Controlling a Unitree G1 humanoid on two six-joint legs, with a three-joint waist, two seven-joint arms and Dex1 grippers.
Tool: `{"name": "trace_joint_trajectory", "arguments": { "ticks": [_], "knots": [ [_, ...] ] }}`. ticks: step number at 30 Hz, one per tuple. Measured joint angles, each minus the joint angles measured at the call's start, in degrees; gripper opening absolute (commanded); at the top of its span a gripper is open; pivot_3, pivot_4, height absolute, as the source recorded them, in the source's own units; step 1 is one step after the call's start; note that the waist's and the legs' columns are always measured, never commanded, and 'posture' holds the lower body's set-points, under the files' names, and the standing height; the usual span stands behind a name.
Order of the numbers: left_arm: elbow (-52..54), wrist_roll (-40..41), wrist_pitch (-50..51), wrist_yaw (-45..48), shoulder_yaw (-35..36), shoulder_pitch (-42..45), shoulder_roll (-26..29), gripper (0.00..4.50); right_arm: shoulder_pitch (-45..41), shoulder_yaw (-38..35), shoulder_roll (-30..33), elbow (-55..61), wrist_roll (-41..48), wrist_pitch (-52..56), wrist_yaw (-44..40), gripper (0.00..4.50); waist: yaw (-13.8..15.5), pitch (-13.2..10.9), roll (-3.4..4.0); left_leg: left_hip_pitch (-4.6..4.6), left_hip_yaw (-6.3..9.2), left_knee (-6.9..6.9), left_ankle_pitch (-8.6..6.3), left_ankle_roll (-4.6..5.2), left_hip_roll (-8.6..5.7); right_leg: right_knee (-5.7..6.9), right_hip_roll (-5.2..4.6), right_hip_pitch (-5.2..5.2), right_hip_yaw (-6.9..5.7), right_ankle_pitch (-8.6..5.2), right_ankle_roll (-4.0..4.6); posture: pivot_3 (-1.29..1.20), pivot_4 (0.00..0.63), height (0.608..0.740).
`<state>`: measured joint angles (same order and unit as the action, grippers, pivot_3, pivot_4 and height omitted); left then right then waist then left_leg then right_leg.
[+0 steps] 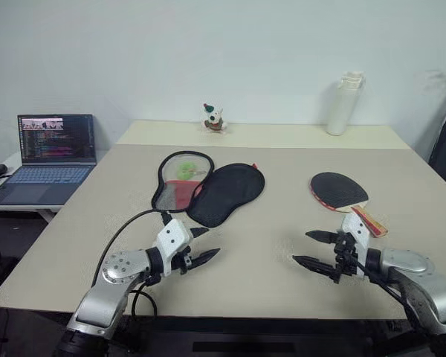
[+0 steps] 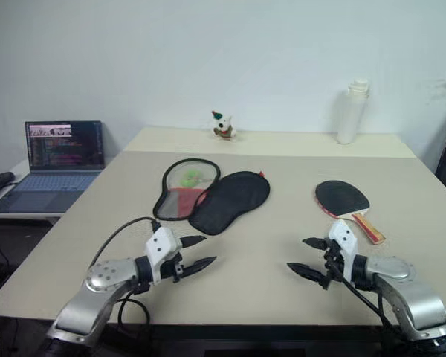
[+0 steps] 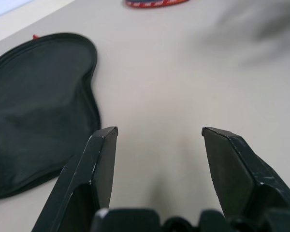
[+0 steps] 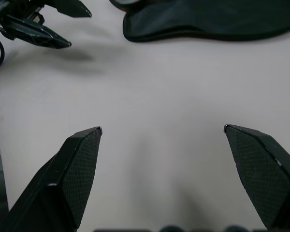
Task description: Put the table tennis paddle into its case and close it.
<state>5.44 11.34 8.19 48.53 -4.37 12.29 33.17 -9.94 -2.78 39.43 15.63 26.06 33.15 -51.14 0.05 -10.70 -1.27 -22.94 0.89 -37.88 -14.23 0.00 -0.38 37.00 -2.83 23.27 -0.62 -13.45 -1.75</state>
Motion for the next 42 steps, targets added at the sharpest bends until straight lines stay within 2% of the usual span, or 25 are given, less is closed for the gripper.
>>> {"name": "trace_joint_trajectory", "arguments": {
  "ticks": [11, 12, 13, 16, 22, 32, 39, 42],
  "knots": [
    [-8.64, -2.68, -4.48, -1.69, 0.24, 4.92, -1.17, 3.04, 0.01, -1.75, 1.01, 3.18, 1.22, 2.87, 1.65, 4.45, 0.03, 0.00, 0.00, 0.02, 0.02, -0.01, 0.00, 0.00, 0.02, 0.04, 0.04, 0.00, -0.02, -0.12, -0.21, 0.00, 0.150, 0.740],
    [-9.19, -2.77, -4.84, -1.87, 0.36, 5.42, -1.41, 3.39, 0.00, -1.75, 1.01, 3.59, 1.69, 3.17, 1.72, 4.50, 0.02, 0.00, 0.00, 0.02, -0.01, -0.01, 0.00, 0.00, 0.01, 0.02, 0.03, -0.01, -0.02, -0.11, -0.20, 0.00, 0.150, 0.740],
    [-10.06, -2.69, -4.31, -1.85, 0.33, 6.23, -1.73, 3.49, -0.04, -1.64, 0.94, 3.67, 1.68, 3.28, 2.28, 4.50, 0.02, 0.00, 0.00, 0.01, 0.01, -0.02, 0.00, 0.00, 0.00, 0.03, 0.02, -0.01, -0.02, -0.03, -0.06, 0.00, 0.150, 0.740],
    [-11.00, -2.21, -1.15, -1.45, 0.23, 9.41, -2.00, 4.48, -2.24, -0.27, -0.47, 3.26, 1.38, 2.84, 2.95, 4.50, -0.02, 0.00, 0.00, 0.03, 0.02, -0.05, 0.00, 0.00, 0.01, 0.08, 0.14, -0.01, -0.06, -0.07, -0.13, 0.00, 0.150, 0.740],
    [-20.29, -1.51, -0.52, -1.20, 0.38, 15.92, -4.45, 4.48, -4.12, 2.14, -3.85, 3.50, 0.99, 2.40, 5.17, 4.50, -0.01, 0.00, -0.01, -0.01, 0.02, -0.04, 0.00, 0.00, 0.00, 0.05, 0.27, 0.00, -0.07, 0.02, 0.00, 0.00, 0.150, 0.740],
    [-39.54, -7.61, -7.32, 3.28, -4.71, 24.91, -7.92, 4.48, -3.95, 1.97, -5.03, 3.58, 1.01, 1.59, 6.34, 4.50, 0.03, 0.01, -0.02, 0.01, 0.02, -0.06, 0.00, 0.01, -0.02, 0.08, 0.29, -0.01, -0.09, 0.03, 0.00, 0.00, 0.150, 0.740],
    [-43.78, -9.20, -12.41, 3.94, -5.26, 26.69, -8.28, 4.48, -3.72, 1.99, -5.89, 3.58, 1.00, 0.85, 6.73, 4.50, 0.00, 0.02, -0.02, 0.04, 0.01, -0.07, 0.00, 0.00, -0.02, 0.11, 0.27, -0.01, -0.06, 0.03, 0.00, 0.00, 0.150, 0.740],
    [-44.03, -9.07, -12.58, 4.92, -5.17, 26.48, -8.19, 3.65, -3.71, 1.77, -5.89, 3.43, 1.00, 0.32, 7.33, 4.50, -0.06, 0.03, -0.01, 0.07, 0.00, -0.07, 0.01, 0.01, -0.01, 0.13, 0.28, -0.03, -0.06, 0.03, 0.00, 0.00, 0.150, 0.740]
  ]
}}
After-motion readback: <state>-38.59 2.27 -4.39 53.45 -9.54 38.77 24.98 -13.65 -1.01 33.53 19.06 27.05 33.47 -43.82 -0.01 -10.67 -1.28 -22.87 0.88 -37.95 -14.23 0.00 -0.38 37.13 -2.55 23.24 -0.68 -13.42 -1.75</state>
